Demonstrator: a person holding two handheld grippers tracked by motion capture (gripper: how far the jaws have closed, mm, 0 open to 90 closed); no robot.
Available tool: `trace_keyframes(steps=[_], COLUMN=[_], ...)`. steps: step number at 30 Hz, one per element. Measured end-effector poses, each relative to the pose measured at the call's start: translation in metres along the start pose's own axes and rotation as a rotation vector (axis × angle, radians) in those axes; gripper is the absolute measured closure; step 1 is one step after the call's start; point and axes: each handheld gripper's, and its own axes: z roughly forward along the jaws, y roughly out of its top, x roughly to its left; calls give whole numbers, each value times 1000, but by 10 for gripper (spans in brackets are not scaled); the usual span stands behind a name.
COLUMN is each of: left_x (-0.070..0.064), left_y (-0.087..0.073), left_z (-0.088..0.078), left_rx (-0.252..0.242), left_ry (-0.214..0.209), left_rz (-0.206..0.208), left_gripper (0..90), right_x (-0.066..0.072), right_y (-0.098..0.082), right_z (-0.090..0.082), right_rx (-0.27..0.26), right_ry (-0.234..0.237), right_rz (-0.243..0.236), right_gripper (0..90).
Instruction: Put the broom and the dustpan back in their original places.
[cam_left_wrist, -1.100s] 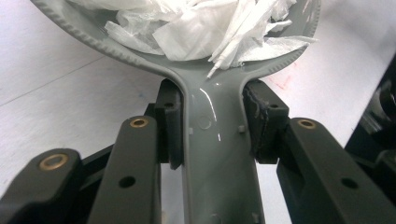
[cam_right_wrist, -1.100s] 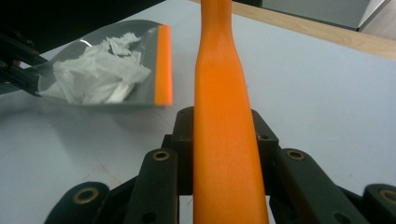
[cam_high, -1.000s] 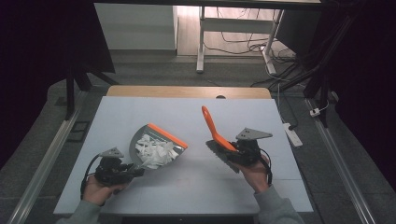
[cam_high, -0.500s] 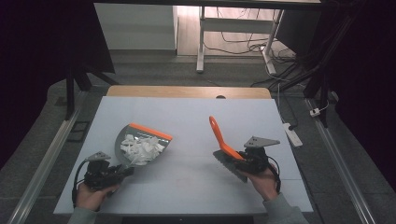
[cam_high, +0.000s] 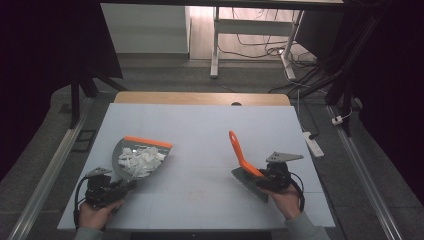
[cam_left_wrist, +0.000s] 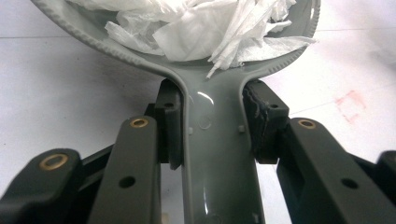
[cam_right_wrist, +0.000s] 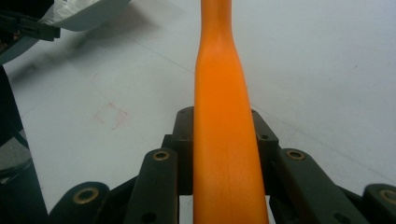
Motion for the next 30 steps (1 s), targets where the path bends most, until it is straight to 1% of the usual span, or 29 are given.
trace_keyframes(steps=[3,6,9,11,12,15,17,18,20,21,24,27,28,29,30], left_x=[0,2,5,6,6,6,6,6,6,6,4,4,4,4,3], left_y=[3,5,6,7,7,8,8,8,8,8,9,8,8,8,8], left_z=[4,10,17,20,21,24,26,27,30,31,33,33,33,33,32], left_rx=[5,9,23,31,32,42,47,51,60,65,68,62,60,57,56], left_ry=[34,42,45,50,53,57,60,61,65,66,70,68,62,55,58], left_rz=[-23,-36,-52,-53,-56,-58,-59,-61,-59,-60,-55,-59,-59,-56,-54], left_gripper=[616,616,615,615,615,615,614,614,614,614,612,609,606,595,576], right_x=[-3,-6,-9,-11,-13,-19,-21,-22,-25,-25,-28,-33,-35,-37,-39], right_y=[-4,-9,-11,-12,-13,-14,-13,-13,-12,-12,-12,-12,-12,-12,-12], right_z=[0,3,7,9,9,8,8,9,9,9,12,13,13,13,14], right_rx=[6,27,50,68,67,71,79,84,96,101,138,152,158,166,167], right_ry=[10,7,1,-19,-31,-37,-49,-65,-71,-79,-114,-142,-158,-167,-165], right_rz=[34,56,65,71,76,105,92,79,71,62,37,40,44,48,55], right_gripper=[705,705,705,705,705,705,702,699,689,670,598,510,485,475,461])
